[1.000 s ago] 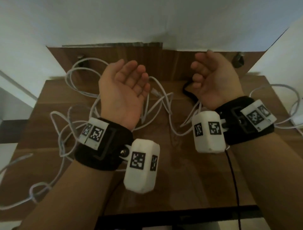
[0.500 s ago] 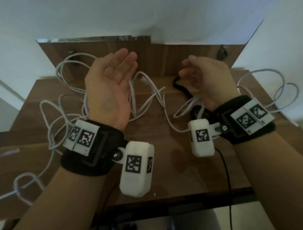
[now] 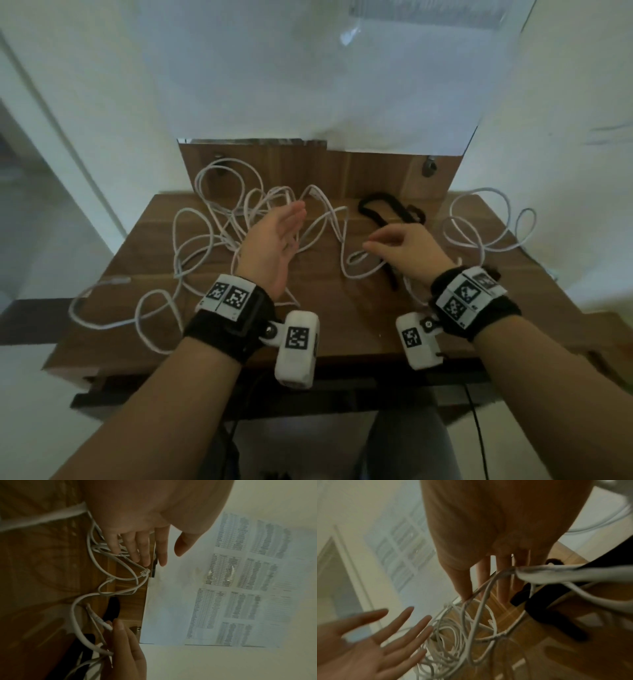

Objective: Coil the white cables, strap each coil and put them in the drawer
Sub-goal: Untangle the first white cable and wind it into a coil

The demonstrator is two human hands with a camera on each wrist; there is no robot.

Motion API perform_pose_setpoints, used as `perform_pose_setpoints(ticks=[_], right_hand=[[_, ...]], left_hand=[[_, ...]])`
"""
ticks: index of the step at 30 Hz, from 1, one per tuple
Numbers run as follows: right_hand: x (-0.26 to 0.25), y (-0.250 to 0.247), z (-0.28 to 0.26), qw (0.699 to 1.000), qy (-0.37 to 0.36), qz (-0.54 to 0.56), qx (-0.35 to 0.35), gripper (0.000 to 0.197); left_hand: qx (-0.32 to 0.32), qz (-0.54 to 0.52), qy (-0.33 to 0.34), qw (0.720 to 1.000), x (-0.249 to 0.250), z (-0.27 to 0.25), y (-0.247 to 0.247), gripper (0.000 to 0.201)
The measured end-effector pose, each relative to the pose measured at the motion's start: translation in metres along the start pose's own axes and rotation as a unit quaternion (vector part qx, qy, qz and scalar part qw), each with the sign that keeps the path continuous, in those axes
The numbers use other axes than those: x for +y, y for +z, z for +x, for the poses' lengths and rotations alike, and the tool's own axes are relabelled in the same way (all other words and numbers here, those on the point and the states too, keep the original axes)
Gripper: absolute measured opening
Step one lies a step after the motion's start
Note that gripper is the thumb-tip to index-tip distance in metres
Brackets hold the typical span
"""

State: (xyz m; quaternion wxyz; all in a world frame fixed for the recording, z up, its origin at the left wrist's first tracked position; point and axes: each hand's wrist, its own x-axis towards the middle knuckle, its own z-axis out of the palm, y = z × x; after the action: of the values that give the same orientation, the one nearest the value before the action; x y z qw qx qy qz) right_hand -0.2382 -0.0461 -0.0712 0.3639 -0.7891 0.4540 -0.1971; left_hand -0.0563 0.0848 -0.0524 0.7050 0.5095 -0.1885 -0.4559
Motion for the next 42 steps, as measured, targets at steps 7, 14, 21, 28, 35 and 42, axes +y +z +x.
perform_pose_setpoints(ticks=[7,14,21,28,35,42], right_hand=[[0.006,0.011,-0.021,0.987,-0.058,-0.143,-0.037,0.030],[-0.008,-0.008,-0.019,0.993,-0.067,0.037,0.087,0.025],[-0.033,-0.045,-0.008,0.958,-0.066,0.186,0.208,0.034],[-0.069,-0.063,-0.009,0.919,-0.084,0.327,0.202,0.031],[-0.100,-0.057,-0.004,0.903,-0.094,0.380,0.178,0.031],[-0.098,-0.065,0.001,0.919,-0.073,0.330,0.203,0.033]], left_hand=[[-0.034,0.092,0.019,0.995,-0.004,-0.008,0.005,0.021],[-0.080,0.255,0.088,0.960,-0.017,-0.001,-0.016,0.010],[-0.079,0.425,0.122,0.893,-0.021,0.018,-0.047,0.019],[-0.088,0.350,0.136,0.922,-0.009,0.013,-0.008,0.043],[-0.167,0.602,0.226,0.747,-0.001,0.015,0.041,0.056],[-0.187,0.667,0.195,0.694,0.007,0.029,0.045,0.017]])
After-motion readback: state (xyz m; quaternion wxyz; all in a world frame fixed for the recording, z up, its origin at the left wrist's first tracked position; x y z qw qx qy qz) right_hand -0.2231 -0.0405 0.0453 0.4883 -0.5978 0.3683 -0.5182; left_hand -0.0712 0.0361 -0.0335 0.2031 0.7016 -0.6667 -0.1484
